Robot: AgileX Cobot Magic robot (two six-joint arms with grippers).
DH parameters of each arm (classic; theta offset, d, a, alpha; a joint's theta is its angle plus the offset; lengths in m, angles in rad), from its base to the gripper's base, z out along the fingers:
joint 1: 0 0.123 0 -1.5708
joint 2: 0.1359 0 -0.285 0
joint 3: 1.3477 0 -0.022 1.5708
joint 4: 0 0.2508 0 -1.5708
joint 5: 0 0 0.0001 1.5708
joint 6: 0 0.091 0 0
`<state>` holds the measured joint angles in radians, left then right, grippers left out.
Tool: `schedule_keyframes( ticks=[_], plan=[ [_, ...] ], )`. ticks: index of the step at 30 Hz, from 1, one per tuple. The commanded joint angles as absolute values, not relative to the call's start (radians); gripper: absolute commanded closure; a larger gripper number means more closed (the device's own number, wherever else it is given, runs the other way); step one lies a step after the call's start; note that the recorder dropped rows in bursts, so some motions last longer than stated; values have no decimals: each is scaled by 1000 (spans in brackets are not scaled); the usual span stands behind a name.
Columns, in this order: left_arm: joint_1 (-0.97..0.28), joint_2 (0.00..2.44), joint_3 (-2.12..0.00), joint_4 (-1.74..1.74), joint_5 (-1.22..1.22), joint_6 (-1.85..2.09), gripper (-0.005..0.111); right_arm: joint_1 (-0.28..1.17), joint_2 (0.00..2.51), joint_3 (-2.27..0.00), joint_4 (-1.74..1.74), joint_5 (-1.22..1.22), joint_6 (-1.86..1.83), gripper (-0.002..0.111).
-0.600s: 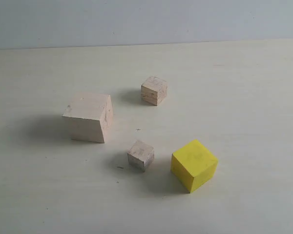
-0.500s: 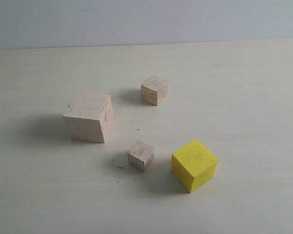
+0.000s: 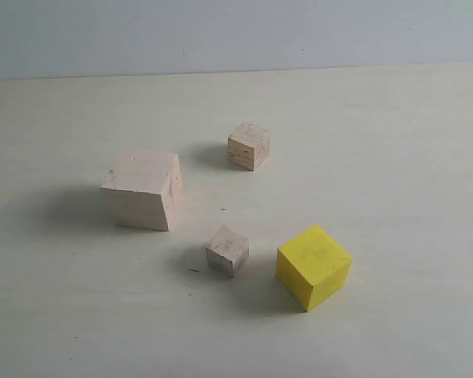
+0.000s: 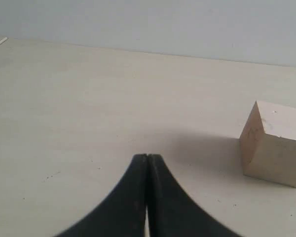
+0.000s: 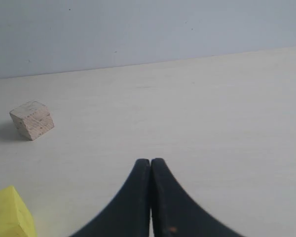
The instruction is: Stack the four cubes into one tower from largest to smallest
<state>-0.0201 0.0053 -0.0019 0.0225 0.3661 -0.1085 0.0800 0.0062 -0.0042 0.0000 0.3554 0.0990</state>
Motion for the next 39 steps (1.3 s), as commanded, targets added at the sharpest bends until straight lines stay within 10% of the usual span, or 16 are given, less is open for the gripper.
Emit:
schedule_keyframes(
  ticks=[1,39],
  plan=[
    [-25,0,0,22,355,-111,107,81,0,0,0,342,97,108],
    [-25,0,-111,22,-97,-255,107,81,0,0,-7,-817,-8,108]
  ],
)
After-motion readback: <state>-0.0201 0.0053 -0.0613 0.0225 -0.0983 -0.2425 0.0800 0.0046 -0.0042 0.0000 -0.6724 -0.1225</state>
